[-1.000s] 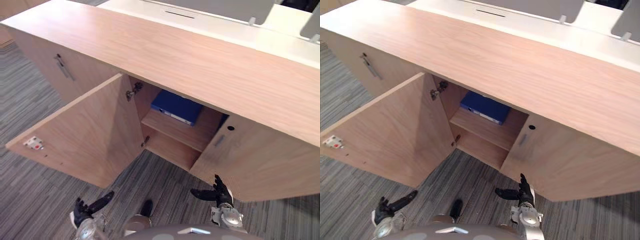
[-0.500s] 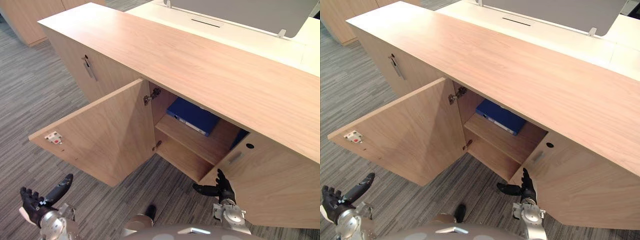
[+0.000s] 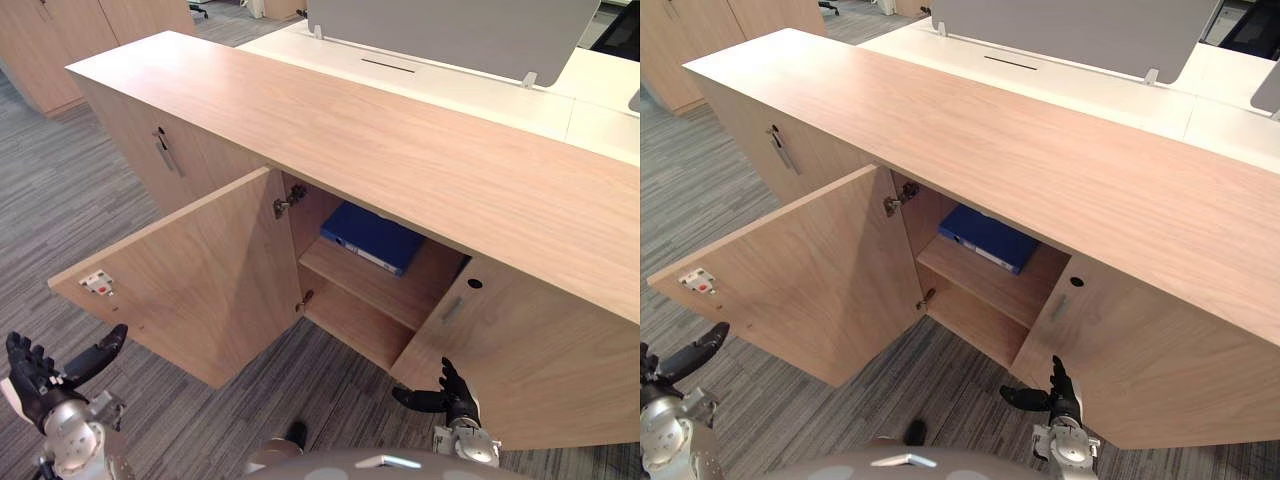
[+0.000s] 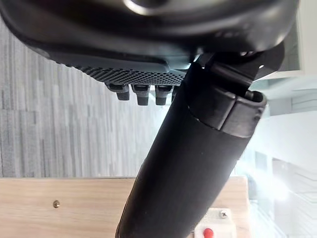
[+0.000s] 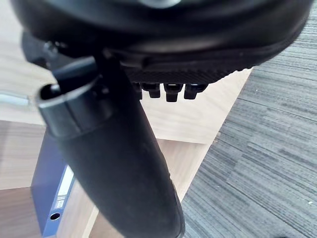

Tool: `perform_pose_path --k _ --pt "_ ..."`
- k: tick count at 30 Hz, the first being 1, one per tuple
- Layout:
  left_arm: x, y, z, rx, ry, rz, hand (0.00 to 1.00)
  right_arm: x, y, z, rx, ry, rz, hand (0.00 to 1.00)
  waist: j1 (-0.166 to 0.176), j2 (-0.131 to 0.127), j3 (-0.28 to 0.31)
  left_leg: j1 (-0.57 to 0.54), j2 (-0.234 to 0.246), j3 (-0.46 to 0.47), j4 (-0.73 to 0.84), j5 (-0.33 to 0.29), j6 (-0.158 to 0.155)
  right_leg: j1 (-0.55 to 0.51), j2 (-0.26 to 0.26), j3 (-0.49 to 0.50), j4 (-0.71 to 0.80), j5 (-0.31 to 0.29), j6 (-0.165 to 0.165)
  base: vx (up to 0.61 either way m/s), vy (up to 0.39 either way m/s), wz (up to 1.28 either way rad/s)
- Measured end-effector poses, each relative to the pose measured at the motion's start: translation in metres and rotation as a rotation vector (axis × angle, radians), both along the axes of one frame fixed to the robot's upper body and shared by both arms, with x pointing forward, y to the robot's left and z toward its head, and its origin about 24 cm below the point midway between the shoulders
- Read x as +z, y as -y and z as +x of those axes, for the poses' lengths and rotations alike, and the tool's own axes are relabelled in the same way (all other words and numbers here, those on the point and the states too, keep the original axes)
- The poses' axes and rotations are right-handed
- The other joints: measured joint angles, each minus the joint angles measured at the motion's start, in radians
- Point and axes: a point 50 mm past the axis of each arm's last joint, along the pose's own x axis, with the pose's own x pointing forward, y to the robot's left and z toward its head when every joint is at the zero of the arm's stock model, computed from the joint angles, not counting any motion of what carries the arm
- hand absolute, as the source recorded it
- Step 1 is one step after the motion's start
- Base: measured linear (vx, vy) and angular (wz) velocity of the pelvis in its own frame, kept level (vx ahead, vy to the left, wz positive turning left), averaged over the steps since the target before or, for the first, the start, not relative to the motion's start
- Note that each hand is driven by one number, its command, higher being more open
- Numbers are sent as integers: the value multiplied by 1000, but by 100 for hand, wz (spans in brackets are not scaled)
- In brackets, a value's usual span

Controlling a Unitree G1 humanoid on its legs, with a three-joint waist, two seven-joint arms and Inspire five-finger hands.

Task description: Walk over to the cabinet, pick up the folder, carry it to the office cabinet, place the folder inside the office cabinet, then close the office cabinet door

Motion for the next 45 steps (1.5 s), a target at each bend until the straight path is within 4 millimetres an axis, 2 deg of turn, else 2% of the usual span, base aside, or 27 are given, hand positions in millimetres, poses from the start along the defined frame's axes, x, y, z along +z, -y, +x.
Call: perform_pose_path --k 7,12,17,31,37,42,45 --pt "13 -13 12 -62 -59 106 100 -6 -1 -6 4 -42 11 100 -4 4 -1 9 16 20 -23 16 -5 -5 14 27 -23 1 -1 -47 -8 -9" --pt "19 -11 26 -131 -84 158 100 -12 -2 -13 4 -82 19 100 -7 4 0 3 22 21 -23 18 -9 -5 24 31 -37 8 -6 0 0 0" --pt "17 -8 38 -178 -101 161 100 -15 -3 -15 10 -108 29 100 -8 5 4 3 25 31 -23 15 -12 -7 27 44 -42 12 -9 18 -8 -6" --pt "11 -10 36 -199 -167 171 100 -16 -2 -12 17 -113 33 100 -11 9 18 6 37 74 -24 11 -12 -17 38 92 -69 42 -9 -25 6 -9" --pt "-11 13 24 -196 -170 77 100 -16 -3 -10 10 -111 36 100 -10 3 25 7 34 78 -24 11 -12 -17 35 97 -72 43 -7 -4 0 -1" --pt "-31 45 5 -243 -189 -21 100 -16 -4 -8 2 -105 43 100 -4 2 27 7 31 79 -24 11 -12 -16 31 97 -72 44 -6 0 0 0" --pt "-32 59 -3 -250 -158 -65 100 -16 -4 -9 -14 -106 48 100 0 2 27 9 30 79 -24 12 -11 -15 26 97 -69 44 -5 -11 5 0"
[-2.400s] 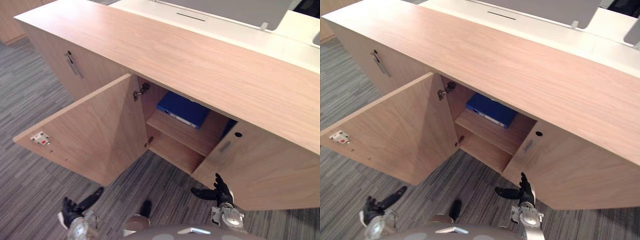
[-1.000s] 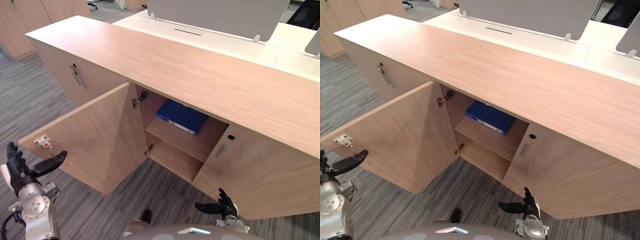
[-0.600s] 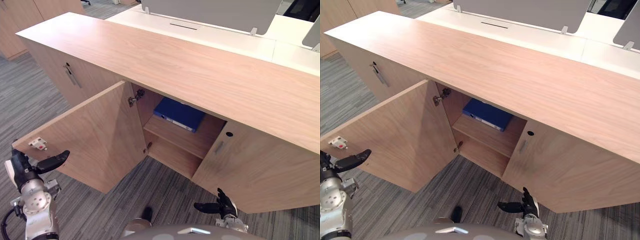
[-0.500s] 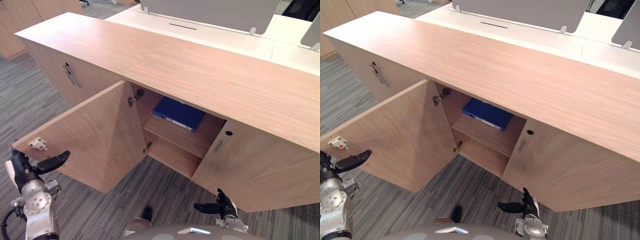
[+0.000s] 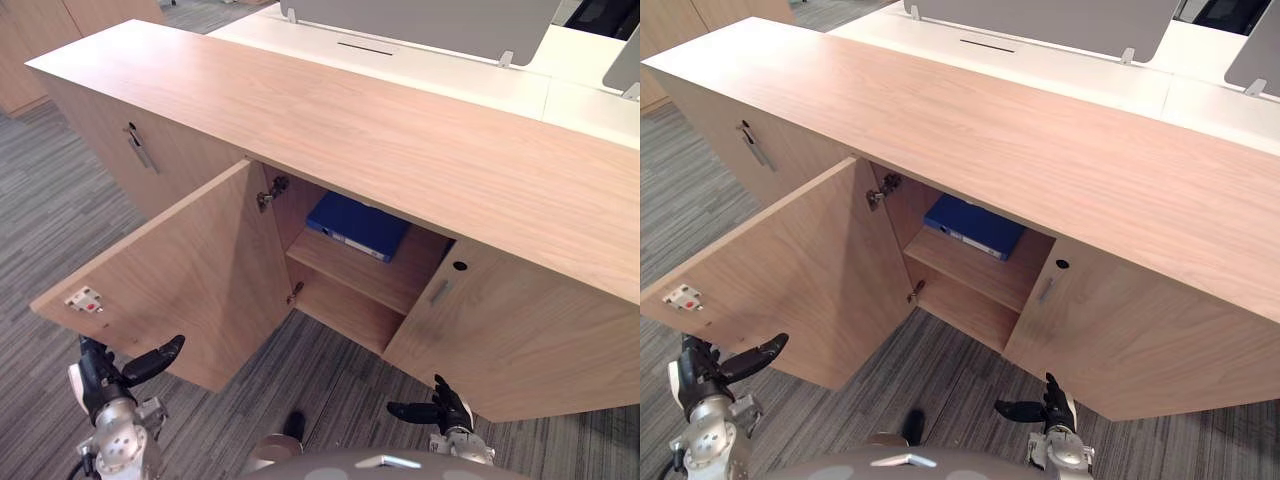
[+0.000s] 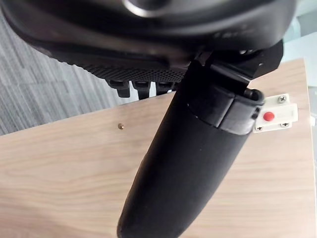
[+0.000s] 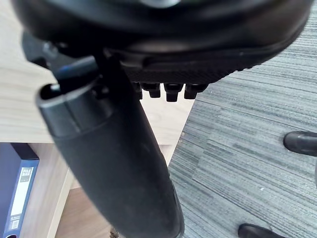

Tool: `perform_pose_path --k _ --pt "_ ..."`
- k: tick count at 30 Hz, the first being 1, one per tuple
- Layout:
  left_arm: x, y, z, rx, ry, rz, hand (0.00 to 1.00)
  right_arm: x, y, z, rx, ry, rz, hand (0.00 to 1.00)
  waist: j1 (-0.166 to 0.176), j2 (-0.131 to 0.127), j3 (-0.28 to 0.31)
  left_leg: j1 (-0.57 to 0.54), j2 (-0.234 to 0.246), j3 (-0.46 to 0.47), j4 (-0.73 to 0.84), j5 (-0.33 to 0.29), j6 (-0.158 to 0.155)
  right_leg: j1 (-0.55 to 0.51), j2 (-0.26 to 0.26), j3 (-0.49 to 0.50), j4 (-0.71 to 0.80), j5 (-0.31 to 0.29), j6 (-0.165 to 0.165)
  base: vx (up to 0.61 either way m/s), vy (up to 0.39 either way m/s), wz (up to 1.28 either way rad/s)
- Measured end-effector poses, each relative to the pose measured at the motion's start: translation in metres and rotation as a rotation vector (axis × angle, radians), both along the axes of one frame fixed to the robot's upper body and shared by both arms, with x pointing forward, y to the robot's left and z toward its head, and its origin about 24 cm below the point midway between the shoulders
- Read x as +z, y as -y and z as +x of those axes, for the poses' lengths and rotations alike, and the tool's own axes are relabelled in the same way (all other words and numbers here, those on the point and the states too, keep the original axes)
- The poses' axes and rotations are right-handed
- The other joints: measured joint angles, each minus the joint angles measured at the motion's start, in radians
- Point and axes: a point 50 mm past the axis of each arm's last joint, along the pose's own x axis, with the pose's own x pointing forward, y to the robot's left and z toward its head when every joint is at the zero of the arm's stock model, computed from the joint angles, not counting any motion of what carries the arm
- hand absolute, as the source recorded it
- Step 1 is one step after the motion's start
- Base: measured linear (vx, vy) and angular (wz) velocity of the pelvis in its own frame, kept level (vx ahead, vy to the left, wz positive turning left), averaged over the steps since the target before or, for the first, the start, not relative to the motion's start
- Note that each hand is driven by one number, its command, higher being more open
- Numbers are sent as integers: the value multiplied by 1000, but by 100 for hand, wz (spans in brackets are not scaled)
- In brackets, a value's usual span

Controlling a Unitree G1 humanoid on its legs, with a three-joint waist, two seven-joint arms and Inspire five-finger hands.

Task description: Walk over to the cabinet, pick up the folder, carry it to the office cabinet, place the folder inside the office cabinet, then close the office cabinet door

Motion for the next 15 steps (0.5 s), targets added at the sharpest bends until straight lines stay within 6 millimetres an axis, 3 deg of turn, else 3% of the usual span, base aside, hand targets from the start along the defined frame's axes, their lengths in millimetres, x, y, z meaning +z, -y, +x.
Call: perform_pose_path --k 15 --pt "-9 36 -21 -73 20 -156 100 0 -12 -3 38 3 19 100 6 6 1 0 -7 3 0 12 13 -14 -17 0 37 -9 17 -17 2 1"
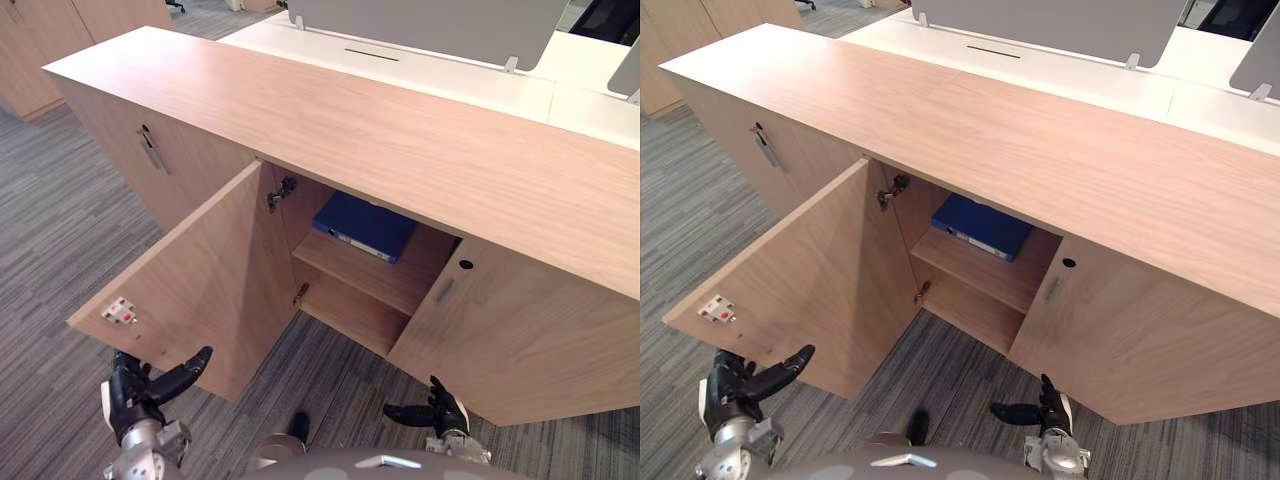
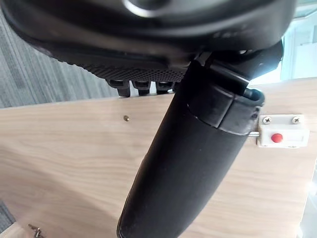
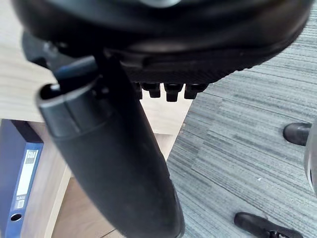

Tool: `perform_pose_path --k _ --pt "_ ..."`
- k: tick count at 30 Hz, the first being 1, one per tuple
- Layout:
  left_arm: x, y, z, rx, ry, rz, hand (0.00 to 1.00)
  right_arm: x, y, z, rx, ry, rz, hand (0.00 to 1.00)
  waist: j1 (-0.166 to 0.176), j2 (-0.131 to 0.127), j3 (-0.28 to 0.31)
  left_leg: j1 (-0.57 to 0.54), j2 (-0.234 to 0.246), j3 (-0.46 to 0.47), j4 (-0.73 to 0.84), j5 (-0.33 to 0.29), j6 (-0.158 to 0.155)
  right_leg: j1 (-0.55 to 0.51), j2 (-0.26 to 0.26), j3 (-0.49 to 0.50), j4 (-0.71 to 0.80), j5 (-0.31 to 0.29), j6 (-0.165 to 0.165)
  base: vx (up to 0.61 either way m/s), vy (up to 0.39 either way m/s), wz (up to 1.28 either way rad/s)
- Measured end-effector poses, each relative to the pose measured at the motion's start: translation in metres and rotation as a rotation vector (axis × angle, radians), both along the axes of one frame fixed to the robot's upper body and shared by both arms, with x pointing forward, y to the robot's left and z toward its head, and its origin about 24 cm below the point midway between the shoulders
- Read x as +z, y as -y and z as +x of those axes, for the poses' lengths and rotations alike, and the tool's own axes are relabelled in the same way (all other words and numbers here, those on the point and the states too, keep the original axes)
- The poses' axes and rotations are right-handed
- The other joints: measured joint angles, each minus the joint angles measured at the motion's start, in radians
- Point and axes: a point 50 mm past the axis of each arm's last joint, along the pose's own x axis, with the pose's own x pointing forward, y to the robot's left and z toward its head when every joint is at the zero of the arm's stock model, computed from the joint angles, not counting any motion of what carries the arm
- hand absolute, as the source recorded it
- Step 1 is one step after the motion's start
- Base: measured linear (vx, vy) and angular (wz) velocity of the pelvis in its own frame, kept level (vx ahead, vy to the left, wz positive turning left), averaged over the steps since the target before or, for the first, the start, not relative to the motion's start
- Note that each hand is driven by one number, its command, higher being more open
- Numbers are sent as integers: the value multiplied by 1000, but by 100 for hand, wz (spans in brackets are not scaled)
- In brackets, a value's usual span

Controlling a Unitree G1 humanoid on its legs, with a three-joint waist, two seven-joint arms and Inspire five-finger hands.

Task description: Walk over to the cabinet, pick up the folder, carry it to the office cabinet, place the folder inside the office cabinet, then close the office cabinet door

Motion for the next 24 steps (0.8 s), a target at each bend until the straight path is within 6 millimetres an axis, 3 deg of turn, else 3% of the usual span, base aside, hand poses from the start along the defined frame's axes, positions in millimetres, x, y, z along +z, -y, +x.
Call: perform_pose_path --k 5,17,22,24 --pt "-4 6 -4 -16 -14 -24 100 0 -8 -2 25 -2 17 100 0 2 0 -2 3 16 0 2 -1 -12 0 11 10 0 1 -35 6 -5" --pt "-24 32 -15 -161 -122 -106 100 1 -6 1 41 5 3 100 -1 28 -3 -75 32 55 0 17 -24 -106 19 32 38 5 1 -34 -6 -2" --pt "-40 52 -20 -299 -216 -163 100 2 -3 4 57 11 -21 100 -6 35 -2 -100 47 60 4 26 -30 -143 33 43 51 7 -6 -18 -15 -5" --pt "-46 68 -20 -428 -252 -198 100 3 -2 11 64 23 -28 100 -16 37 -1 -107 57 79 5 28 -32 -166 43 65 63 8 -12 -30 -12 -24"
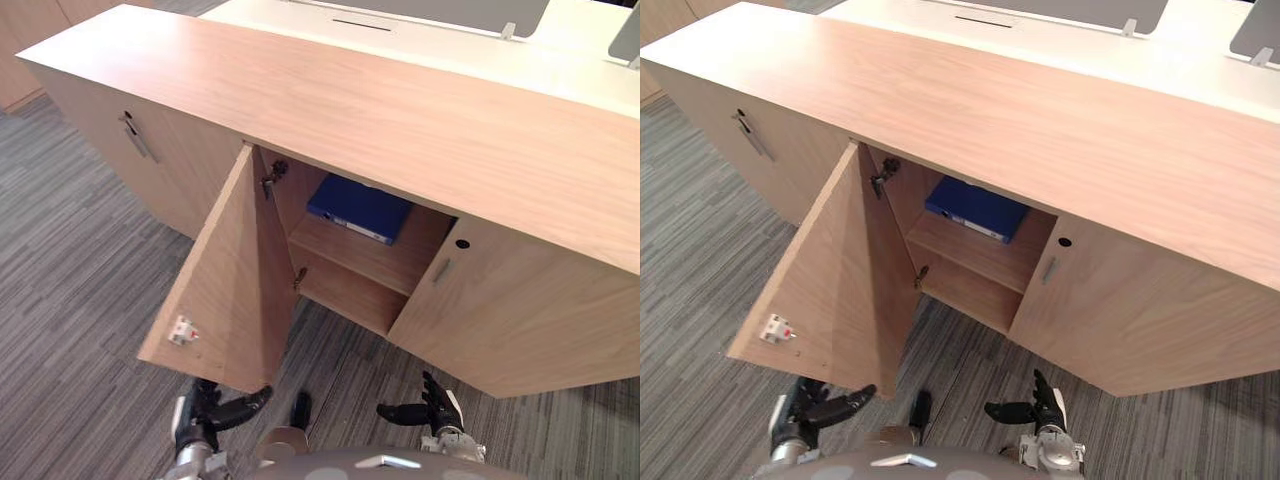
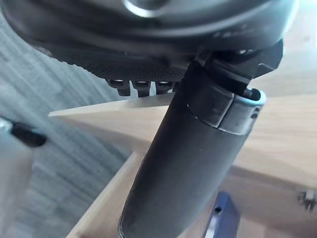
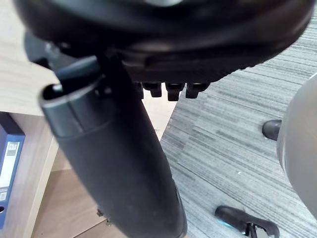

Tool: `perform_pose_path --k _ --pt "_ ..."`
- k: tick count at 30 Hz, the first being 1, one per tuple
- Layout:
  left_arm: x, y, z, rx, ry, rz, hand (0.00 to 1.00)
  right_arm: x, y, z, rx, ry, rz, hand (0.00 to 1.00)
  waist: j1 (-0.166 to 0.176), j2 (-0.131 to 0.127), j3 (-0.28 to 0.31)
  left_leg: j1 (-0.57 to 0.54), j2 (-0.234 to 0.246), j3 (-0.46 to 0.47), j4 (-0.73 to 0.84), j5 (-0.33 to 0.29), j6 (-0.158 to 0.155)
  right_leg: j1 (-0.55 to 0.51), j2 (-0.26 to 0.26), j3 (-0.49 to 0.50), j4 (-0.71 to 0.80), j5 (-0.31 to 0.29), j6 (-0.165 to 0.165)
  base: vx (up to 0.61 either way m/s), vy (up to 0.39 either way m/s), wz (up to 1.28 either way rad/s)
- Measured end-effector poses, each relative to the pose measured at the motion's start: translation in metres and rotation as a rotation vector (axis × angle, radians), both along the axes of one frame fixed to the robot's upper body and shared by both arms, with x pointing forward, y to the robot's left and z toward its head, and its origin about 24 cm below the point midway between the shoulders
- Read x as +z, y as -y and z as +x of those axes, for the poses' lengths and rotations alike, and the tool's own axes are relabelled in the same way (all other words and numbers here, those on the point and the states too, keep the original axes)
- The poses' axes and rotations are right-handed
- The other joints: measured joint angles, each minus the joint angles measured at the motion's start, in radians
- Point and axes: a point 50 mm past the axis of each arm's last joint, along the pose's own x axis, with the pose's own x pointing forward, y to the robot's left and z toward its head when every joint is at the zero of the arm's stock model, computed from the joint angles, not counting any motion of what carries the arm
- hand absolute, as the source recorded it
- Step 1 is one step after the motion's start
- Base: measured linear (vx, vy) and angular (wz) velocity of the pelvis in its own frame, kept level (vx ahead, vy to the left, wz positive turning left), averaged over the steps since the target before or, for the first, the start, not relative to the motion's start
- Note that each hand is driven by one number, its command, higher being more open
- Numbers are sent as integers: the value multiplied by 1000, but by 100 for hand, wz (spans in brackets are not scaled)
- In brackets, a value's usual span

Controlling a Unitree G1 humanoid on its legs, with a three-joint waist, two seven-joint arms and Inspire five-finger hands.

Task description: Walk over to the cabinet, pick up the folder, carry it to the office cabinet, place the folder inside the office cabinet, then close the office cabinet door

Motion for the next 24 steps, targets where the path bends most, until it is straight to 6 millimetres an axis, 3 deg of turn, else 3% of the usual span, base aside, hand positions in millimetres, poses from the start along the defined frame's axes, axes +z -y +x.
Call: perform_pose_path --k 4,10,12,15,19,24 --pt "-4 28 14 -270 0 -34 100 2 -3 9 17 24 -3 100 -48 -1 2 3 14 27 0 0 -1 -15 10 30 1 7 -9 -23 -11 -27" --pt "16 77 87 -552 204 -31 100 1 -1 8 14 10 -21 100 -116 3 12 21 32 71 0 -4 -4 -12 31 79 -31 32 -19 0 -5 -25" --pt "21 82 97 -565 238 -23 100 1 0 8 14 8 -25 100 -120 6 13 27 35 87 0 -7 -2 -11 37 90 -38 37 -22 27 -7 -27" --pt "28 85 119 -589 281 49 100 0 3 11 13 6 -39 100 -157 21 23 46 38 98 0 -14 -1 12 41 102 -60 44 -24 36 -7 -13" --pt "29 84 136 -604 294 146 100 1 8 11 11 5 -56 100 -165 33 26 55 44 115 0 -21 -4 20 48 114 -76 52 -26 17 -8 -13" --pt "34 66 161 -547 304 276 100 0 9 17 15 -5 -60 100 -197 37 29 60 51 143 0 -28 -10 21 53 140 -101 70 -28 -7 2 -16"
